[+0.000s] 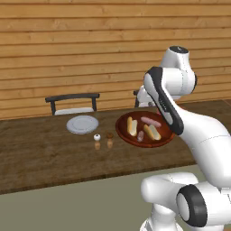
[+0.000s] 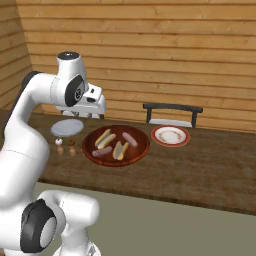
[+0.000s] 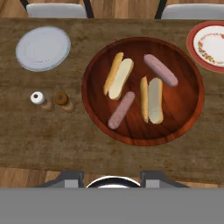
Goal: Place one bun and one sausage from the bowl on each plate.
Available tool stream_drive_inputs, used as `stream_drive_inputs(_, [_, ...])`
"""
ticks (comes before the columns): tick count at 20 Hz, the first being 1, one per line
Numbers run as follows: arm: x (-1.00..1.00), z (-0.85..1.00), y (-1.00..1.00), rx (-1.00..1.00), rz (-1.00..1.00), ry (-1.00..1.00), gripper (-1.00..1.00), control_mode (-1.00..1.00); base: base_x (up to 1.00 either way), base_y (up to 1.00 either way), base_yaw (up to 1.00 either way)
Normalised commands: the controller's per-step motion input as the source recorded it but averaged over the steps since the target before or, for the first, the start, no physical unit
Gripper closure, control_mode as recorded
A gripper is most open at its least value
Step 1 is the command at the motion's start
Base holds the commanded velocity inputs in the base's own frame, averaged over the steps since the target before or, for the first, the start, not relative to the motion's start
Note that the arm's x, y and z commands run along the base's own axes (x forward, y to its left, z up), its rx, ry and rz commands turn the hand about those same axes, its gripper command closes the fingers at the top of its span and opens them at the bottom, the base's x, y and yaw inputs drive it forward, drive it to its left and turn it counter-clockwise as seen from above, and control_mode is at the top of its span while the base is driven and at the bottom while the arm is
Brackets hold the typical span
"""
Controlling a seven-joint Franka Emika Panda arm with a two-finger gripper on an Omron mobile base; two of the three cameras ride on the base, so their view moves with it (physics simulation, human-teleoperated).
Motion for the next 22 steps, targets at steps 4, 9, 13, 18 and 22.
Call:
stream_drive_inputs(4, [0.0, -0.12, -0.18, 0.02, -0.02, 0.02, -1.0, -1.0, 0.0, 0.0, 0.0])
stream_drive_inputs(9, [0.19, -0.79, -0.98, 0.0, -0.06, 0.02, -1.0, -1.0, 0.0, 0.0, 0.0])
stream_drive_inputs(13, [0.54, -0.9, -0.47, -0.07, -0.05, 0.0, -1.0, -1.0, 0.0, 0.0, 0.0])
stream_drive_inputs(18, [0.69, -0.85, -0.1, -0.04, -0.02, 0.0, -1.0, -1.0, 0.0, 0.0, 0.0])
stream_drive_inputs(22, [0.78, -0.71, 0.0, 0.0, -0.02, 0.02, -1.0, -1.0, 0.0, 0.0, 0.0])
